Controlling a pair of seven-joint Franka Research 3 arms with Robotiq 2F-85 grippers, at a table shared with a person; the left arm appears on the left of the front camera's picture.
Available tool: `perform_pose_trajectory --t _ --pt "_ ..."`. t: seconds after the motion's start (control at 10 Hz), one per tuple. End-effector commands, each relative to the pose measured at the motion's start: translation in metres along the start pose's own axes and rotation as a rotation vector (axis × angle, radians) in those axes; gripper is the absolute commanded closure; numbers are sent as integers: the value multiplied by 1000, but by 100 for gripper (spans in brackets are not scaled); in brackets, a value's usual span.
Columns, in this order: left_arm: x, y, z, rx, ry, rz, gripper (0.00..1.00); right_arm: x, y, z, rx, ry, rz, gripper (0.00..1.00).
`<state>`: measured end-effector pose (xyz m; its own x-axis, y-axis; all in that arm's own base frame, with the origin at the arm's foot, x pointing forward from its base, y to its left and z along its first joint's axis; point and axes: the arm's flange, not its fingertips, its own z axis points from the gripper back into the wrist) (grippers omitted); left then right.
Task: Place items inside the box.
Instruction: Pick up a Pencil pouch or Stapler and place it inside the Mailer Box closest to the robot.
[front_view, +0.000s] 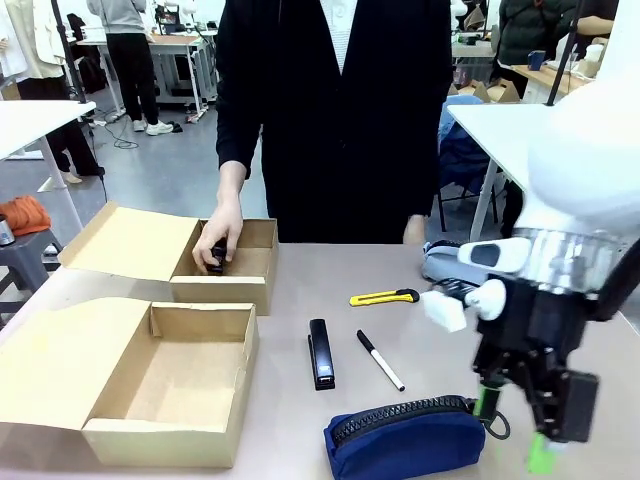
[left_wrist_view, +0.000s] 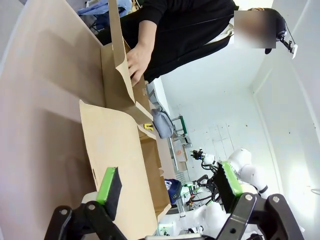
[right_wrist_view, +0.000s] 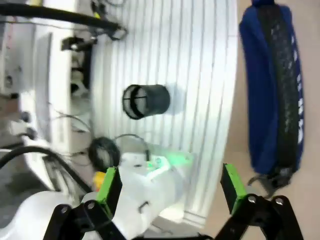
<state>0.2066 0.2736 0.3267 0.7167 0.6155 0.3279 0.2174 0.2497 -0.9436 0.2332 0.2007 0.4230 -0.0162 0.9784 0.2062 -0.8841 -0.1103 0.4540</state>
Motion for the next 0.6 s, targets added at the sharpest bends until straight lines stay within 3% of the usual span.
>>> perform_pose_trajectory --t 0.0,0.2,0.5 --pt "-3 -2 -3 -21 -20 -23 4 27 -17 -8 -207 -11 96 0" --pt "-3 -2 -3 -21 -20 -23 4 41 -24 -10 -325 -30 117 0" --pt "-3 -2 -3 -21 -20 -23 4 67 -52 -44 -325 89 140 0"
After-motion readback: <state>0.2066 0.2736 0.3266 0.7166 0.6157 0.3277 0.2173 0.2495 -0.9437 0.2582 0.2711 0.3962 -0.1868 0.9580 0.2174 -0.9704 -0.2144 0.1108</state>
